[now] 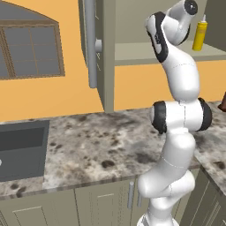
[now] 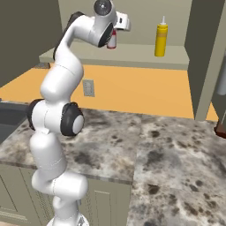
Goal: Move the ketchup and mustard from the cabinet to the dining counter.
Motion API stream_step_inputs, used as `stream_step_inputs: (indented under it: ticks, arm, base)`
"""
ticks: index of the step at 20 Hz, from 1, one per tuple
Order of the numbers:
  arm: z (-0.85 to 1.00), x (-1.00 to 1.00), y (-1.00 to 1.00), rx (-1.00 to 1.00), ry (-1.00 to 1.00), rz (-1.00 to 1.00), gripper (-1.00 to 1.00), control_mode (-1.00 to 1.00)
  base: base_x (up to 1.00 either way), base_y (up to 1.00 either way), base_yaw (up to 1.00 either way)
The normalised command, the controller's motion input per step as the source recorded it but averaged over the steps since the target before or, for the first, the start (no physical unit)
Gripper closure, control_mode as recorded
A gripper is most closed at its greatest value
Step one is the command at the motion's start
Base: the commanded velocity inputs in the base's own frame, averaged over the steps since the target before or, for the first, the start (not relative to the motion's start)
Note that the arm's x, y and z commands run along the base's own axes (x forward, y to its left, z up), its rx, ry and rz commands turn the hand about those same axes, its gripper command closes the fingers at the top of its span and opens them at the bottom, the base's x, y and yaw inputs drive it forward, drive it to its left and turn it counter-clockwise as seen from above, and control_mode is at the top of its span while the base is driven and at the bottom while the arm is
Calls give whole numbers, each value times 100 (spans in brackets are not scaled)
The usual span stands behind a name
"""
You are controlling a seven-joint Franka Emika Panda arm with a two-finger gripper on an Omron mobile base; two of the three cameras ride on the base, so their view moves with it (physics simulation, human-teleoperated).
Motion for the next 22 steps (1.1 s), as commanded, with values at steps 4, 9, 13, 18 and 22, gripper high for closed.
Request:
stream_step_inputs:
  ticks: [4,9,13,18,22]
  arm:
    - [0,-48,0,0,-9,4,100,-100]
    - [-4,-54,0,0,-9,5,100,-100]
    - [0,-52,0,-2,-18,6,100,-100]
    - [15,-48,0,-1,-15,6,100,-100]
    - [13,-45,11,-1,-5,8,100,-100]
  base:
    - [0,0,0]
    - [0,0,0]
    - [0,0,0]
    - [0,0,0]
    - [0,0,0]
